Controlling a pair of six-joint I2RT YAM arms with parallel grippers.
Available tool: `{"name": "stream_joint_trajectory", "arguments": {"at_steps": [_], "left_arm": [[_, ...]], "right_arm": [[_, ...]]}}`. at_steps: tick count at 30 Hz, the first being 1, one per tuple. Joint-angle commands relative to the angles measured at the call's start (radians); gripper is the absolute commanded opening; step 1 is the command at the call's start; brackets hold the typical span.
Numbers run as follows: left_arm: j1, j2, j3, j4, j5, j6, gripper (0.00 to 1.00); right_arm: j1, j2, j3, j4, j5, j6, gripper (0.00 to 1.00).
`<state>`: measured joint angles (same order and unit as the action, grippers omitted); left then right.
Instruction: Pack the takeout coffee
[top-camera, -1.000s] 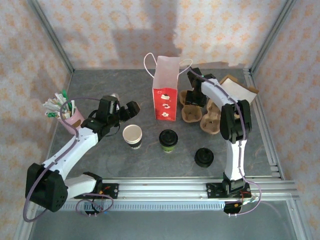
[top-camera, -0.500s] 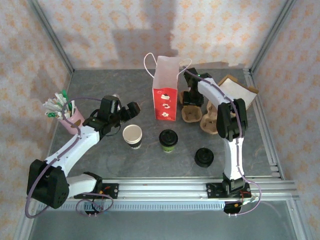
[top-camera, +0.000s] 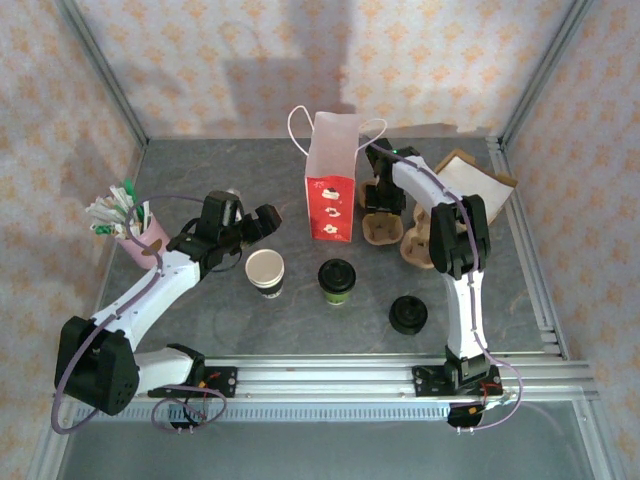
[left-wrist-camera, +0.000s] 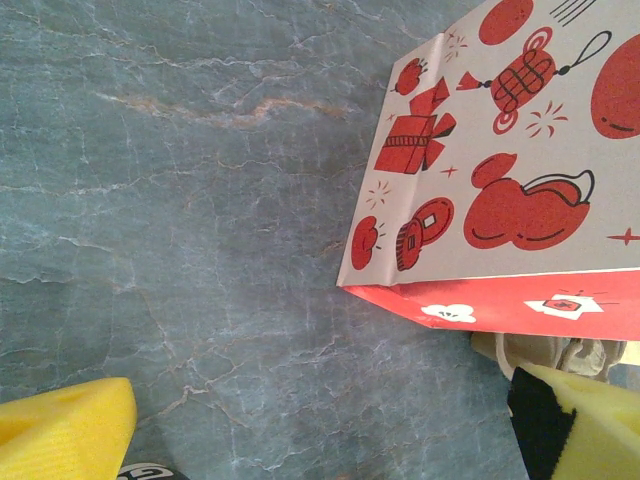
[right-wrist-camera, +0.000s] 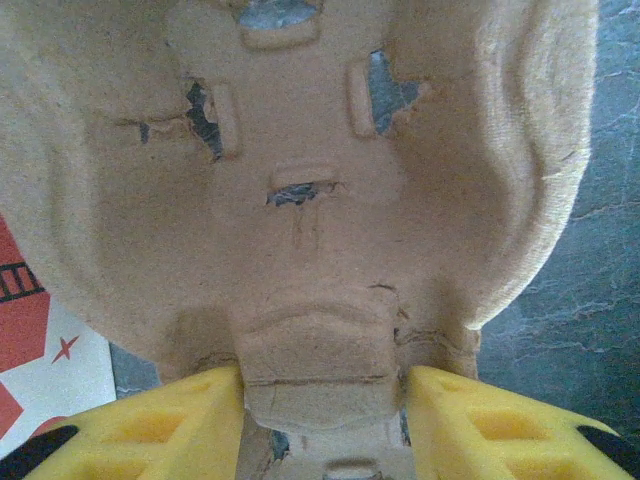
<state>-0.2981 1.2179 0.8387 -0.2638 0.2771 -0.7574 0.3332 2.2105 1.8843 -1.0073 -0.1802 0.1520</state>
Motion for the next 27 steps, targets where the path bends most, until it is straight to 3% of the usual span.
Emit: {"name": "stream_joint_trajectory", "arguments": {"at_steps": [1, 10, 27], "left_arm": [[0.013, 0.003, 0.019, 0.022, 0.0, 0.018, 0.97], [0.014, 0.004, 0.022, 0.022, -0.002, 0.018, 0.97], [0.014, 0.015, 0.034, 0.023, -0.003, 0.017, 0.97]], "right_arm": [[0.004, 0.017, 0.034, -0.03, 0.028, -0.017, 0.44], [0.005, 0.036, 0.065, -0.035, 0.025, -0.03, 0.47], [0.01, 0.048, 0.067, -0.042, 0.021, -0.035, 0.38]]}}
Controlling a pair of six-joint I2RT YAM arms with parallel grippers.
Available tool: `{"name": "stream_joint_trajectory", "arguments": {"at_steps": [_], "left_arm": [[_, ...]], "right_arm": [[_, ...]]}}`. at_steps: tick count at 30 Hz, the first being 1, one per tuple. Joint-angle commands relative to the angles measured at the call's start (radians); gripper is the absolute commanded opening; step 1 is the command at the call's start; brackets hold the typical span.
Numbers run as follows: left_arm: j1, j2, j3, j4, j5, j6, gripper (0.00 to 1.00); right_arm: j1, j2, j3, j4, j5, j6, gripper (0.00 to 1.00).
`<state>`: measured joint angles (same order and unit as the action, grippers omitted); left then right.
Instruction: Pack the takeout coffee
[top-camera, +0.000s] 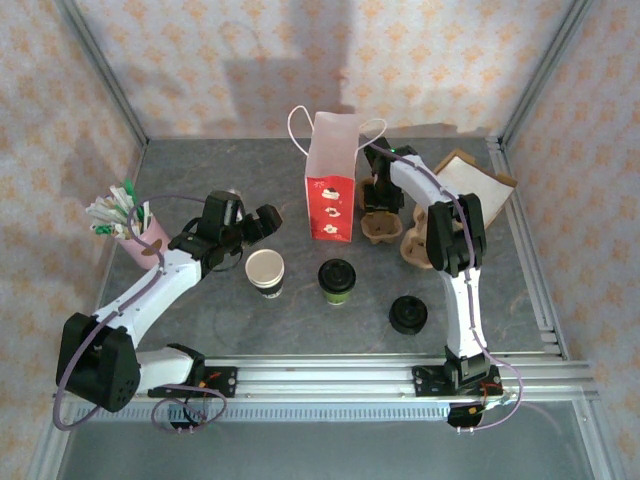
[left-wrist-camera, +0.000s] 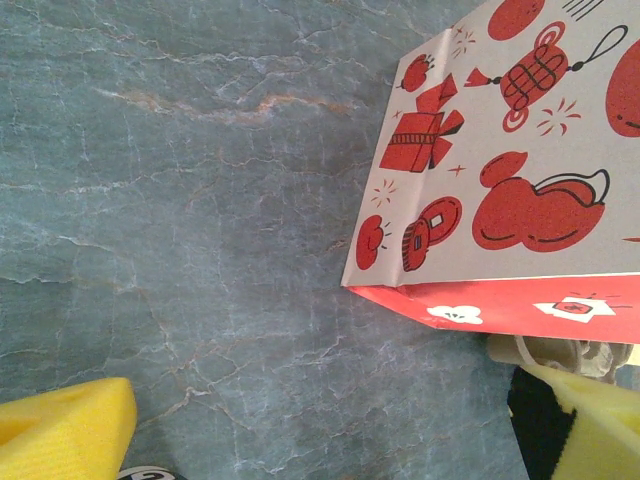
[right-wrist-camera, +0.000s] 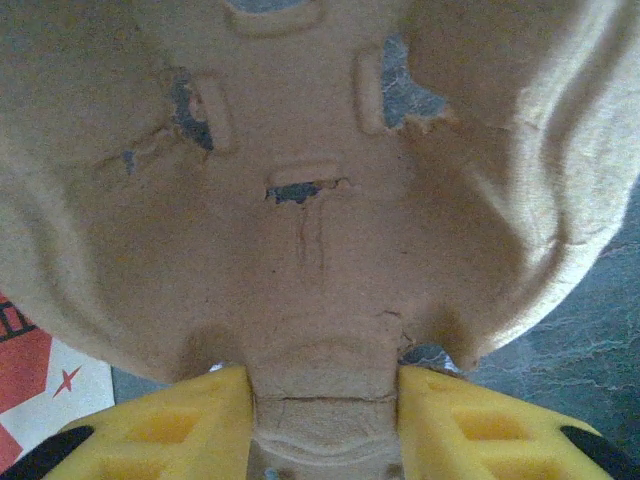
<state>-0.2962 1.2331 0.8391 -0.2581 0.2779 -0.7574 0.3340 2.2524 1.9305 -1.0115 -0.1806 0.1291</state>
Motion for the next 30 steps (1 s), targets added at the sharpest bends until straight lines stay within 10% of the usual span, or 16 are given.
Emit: {"name": "stream_joint_trajectory", "arguments": {"at_steps": [1, 30], "left_arm": [[0.012, -0.001, 0.034, 0.016, -0.003, 0.017, 0.97], [0.015, -0.001, 0.033, 0.022, -0.017, 0.004, 0.97]], "right_arm": [[0.011, 0.004, 0.022, -0.04, 0.024, -0.014, 0.35], [0.017, -0.21, -0.127, 0.019, 0.03, 0.05, 0.28]]}}
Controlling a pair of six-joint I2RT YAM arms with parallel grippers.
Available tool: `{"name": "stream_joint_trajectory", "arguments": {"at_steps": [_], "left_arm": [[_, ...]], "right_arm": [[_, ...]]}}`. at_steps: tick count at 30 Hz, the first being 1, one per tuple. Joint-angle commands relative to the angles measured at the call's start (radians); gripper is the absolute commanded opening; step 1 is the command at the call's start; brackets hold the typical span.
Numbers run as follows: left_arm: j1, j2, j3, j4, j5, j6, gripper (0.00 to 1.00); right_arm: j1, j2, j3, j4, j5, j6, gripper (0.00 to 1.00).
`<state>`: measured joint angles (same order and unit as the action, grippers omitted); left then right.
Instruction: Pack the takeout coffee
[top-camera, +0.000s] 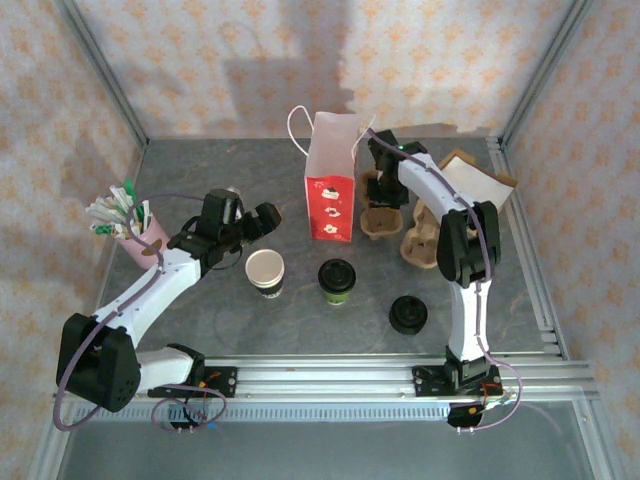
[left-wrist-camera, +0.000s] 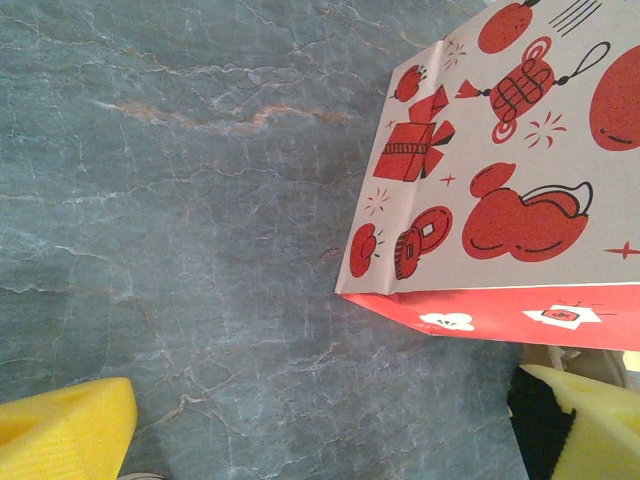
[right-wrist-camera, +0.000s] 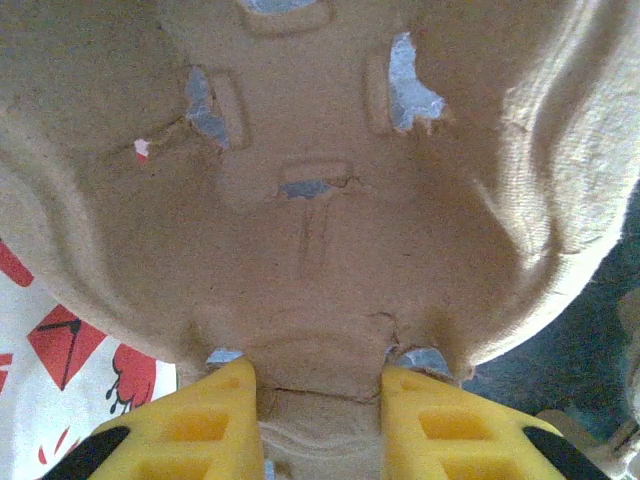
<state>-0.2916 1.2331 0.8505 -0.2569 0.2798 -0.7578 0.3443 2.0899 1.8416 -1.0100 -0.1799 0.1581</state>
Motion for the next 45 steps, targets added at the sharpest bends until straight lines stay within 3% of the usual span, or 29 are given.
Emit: {"name": "stream_joint_trajectory", "arguments": {"at_steps": [1, 13, 20, 25, 30, 35, 45], "left_arm": [[0.011, 0.002, 0.021, 0.023, -0.018, 0.003, 0.97], [0.031, 0.067, 0.085, 0.036, -0.045, 0.015, 0.97], [0.076, 0.193, 0.187, 0.068, -0.05, -0.006, 0.94], [0.088, 0.372, 0.333, 0.068, -0.025, 0.001, 0.88], [0.063, 0.536, 0.453, 0.046, 0.04, 0.002, 0.82], [0.009, 0.578, 0.463, 0.048, 0.026, -0.001, 0.82], [-0.051, 0.585, 0.41, 0.081, 0.031, -0.024, 0.8]], "right_arm": [[0.006, -0.053, -0.053, 0.03, 0.025, 0.026, 0.28], [0.007, -0.162, -0.157, 0.111, 0.041, 0.07, 0.29], [0.007, -0.212, -0.149, 0.075, 0.08, 0.09, 0.29], [0.008, -0.289, -0.088, -0.007, 0.128, 0.092, 0.3], [0.007, -0.343, 0.035, -0.095, 0.138, 0.081, 0.31], [0.007, -0.355, 0.219, -0.188, 0.137, 0.067, 0.32], [0.006, -0.189, 0.802, -0.456, 0.177, 0.041, 0.34]]}}
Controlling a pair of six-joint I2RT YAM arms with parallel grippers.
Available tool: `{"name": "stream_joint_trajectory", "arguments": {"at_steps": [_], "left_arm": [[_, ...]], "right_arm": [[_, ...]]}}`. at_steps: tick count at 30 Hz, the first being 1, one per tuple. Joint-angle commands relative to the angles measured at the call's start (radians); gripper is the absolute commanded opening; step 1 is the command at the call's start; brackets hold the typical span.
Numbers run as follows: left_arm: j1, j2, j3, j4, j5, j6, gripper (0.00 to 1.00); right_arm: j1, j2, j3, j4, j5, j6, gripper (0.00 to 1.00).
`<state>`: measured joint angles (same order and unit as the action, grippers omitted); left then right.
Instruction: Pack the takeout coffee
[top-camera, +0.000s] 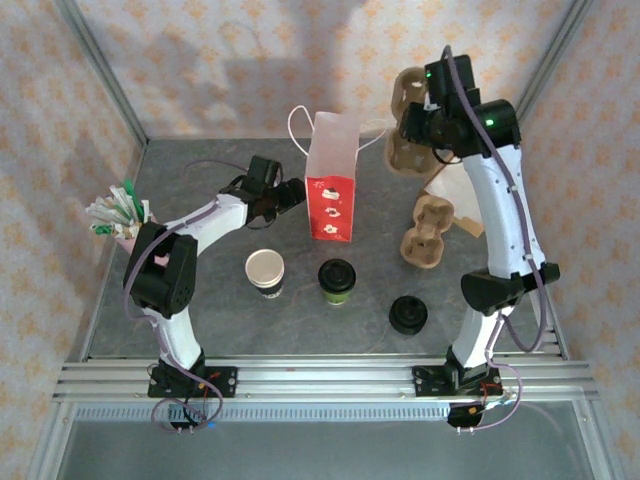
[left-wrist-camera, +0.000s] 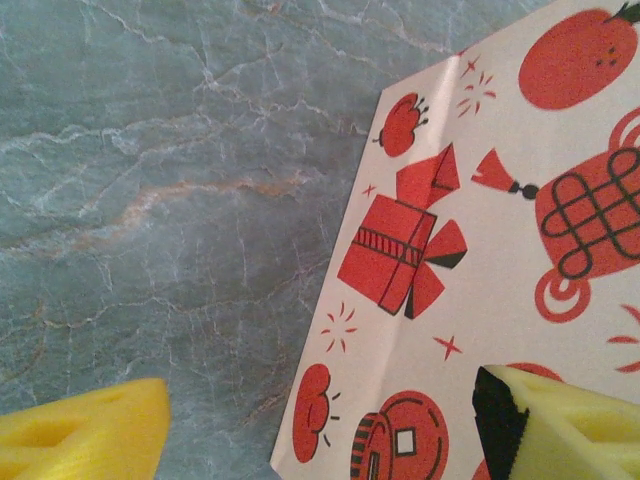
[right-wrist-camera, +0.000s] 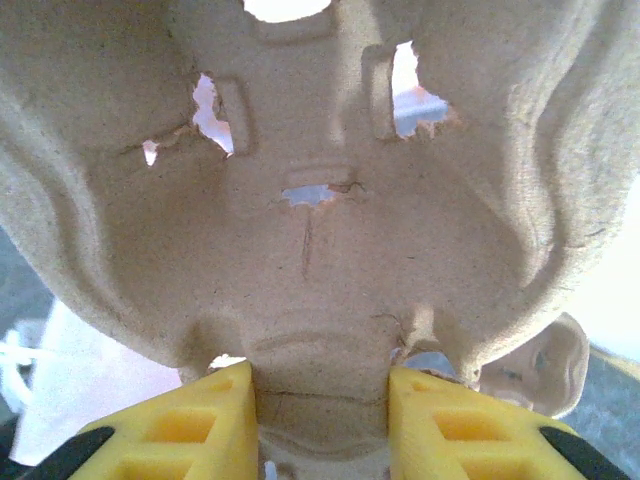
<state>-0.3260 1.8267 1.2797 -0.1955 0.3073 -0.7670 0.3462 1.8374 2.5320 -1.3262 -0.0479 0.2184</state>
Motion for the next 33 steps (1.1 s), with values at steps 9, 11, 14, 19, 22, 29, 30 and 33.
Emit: {"name": "stream_joint_trajectory", "arguments": {"at_steps": [9, 11, 14, 19, 22, 29, 30, 33], "left_arm": [[-0.085, -0.027, -0.051, 0.044, 0.021, -0.034, 0.8], [-0.094, -0.04, -0.064, 0.049, 0.031, -0.037, 0.8], [-0.092, -0.065, -0.074, 0.026, 0.025, -0.017, 0.8], [0.007, -0.118, -0.071, -0.014, 0.014, 0.013, 0.81], [0.063, -0.124, 0.0, -0.078, -0.001, 0.043, 0.81], [0.137, 0.068, 0.375, -0.241, -0.038, 0.095, 0.81], [0.139, 0.129, 0.45, -0.267, -0.043, 0.1, 0.81], [0.146, 0.277, 0.661, -0.335, -0.038, 0.113, 0.81]], "right_arm": [[0.009, 0.119, 0.171, -0.061, -0.15, 0.021, 0.34], [0.017, 0.133, 0.172, -0.036, -0.194, 0.027, 0.34], [0.038, 0.152, 0.173, 0.003, -0.233, 0.03, 0.34], [0.071, 0.182, 0.183, 0.039, -0.255, 0.02, 0.34], [0.09, 0.194, 0.185, 0.063, -0.258, 0.009, 0.34], [0.107, 0.245, 0.187, 0.117, -0.281, -0.004, 0.33], [0.108, 0.255, 0.188, 0.125, -0.282, -0.004, 0.33], [0.11, 0.28, 0.191, 0.147, -0.284, -0.011, 0.33]]}}
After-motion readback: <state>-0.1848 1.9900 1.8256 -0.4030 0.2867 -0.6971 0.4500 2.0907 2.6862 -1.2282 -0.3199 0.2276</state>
